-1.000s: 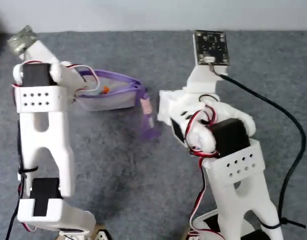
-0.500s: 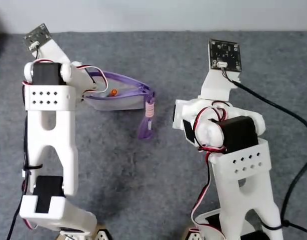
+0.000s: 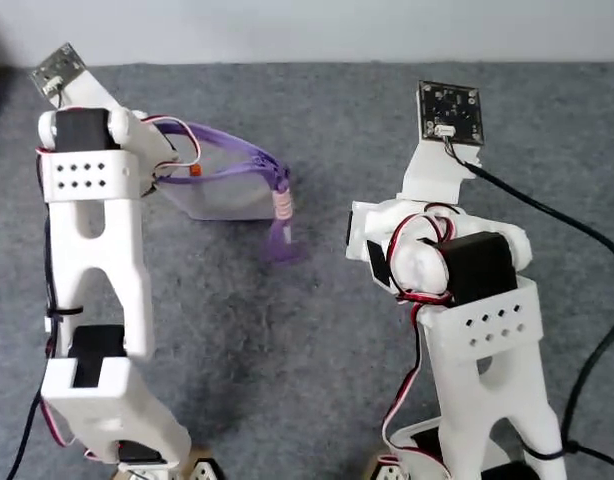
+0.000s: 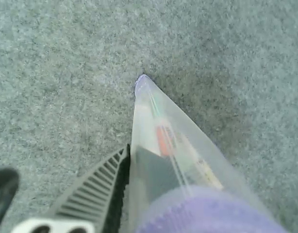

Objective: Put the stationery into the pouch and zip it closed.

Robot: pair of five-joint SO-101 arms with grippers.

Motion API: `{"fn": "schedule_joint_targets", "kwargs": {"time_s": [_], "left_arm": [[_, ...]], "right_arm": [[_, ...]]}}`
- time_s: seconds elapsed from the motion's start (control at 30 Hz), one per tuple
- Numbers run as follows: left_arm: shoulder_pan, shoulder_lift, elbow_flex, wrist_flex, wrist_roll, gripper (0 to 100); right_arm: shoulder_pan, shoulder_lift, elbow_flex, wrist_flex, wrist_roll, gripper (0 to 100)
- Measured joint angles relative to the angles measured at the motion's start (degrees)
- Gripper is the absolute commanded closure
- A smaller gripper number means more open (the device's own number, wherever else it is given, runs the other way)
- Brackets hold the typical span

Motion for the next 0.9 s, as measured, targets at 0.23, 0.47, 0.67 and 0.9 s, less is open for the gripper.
{"fn": "schedule_joint_targets", "kwargs": {"time_s": [0.23, 0.47, 0.67, 0.9], "left_arm": [[2.46, -5.36, 7.74, -0.62, -0.09, 99], [4.31, -10.55, 12.57, -0.7, -0.09, 99], [4.92, -15.56, 11.08, 0.18, -0.09, 99], [13.1, -26.99, 9.49, 0.18, -2.02, 99]], "right_arm": [[0.0, 3.25, 0.0, 1.41, -3.96, 89.4], [0.0, 5.19, 0.0, 2.55, -6.07, 89.4], [0.0, 5.19, 0.0, 2.55, -6.15, 89.4], [1.14, 5.19, 0.0, 2.55, -6.15, 89.4]]}}
